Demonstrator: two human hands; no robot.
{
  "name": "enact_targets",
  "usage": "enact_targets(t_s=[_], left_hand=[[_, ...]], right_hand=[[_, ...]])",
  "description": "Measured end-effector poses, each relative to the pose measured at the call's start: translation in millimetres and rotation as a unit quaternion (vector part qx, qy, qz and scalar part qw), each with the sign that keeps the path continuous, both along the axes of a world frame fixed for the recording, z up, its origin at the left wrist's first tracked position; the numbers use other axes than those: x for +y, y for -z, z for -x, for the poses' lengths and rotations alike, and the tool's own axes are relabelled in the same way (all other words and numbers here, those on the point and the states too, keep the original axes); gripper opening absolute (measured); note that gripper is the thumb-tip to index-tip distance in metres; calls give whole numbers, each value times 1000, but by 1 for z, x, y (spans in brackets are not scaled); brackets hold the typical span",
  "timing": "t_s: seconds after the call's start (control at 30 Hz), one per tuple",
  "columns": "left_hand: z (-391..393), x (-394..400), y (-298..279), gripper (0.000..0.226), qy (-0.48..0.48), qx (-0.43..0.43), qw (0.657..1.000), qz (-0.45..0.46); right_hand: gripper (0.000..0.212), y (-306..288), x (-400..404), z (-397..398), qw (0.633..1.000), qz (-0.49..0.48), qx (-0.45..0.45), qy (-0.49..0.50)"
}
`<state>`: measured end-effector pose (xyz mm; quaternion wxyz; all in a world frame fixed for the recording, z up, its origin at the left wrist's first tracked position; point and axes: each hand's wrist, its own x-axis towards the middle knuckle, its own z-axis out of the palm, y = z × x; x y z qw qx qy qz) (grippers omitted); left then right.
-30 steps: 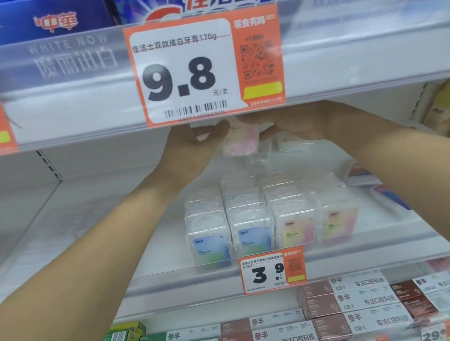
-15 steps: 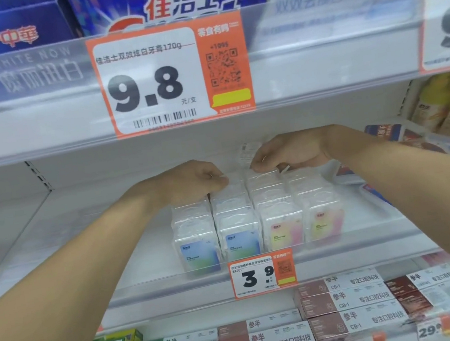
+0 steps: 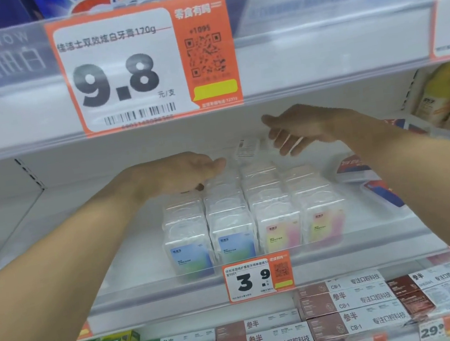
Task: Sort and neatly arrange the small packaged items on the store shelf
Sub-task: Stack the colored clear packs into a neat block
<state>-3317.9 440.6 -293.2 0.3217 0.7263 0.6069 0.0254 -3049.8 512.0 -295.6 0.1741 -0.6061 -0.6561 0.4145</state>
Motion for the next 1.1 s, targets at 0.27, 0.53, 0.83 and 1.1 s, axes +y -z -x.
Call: enact_targets(t_s=[0.27, 0.53, 0.83, 1.1], left_hand=[[-44, 61, -5, 46, 10, 59, 995, -77], [-93, 114, 16, 75, 19, 164, 985, -44], [-102, 125, 26, 52, -33, 14, 998, -55], [-27, 86, -14, 36, -97, -270, 957, 36]], right_hand=[[70, 58, 62, -18, 941, -144, -305, -33], [55, 52, 41, -17, 980, -100, -171, 27], [73, 27, 4, -47, 965, -174, 78, 180], [34, 13, -3, -37, 959, -128, 210, 139]])
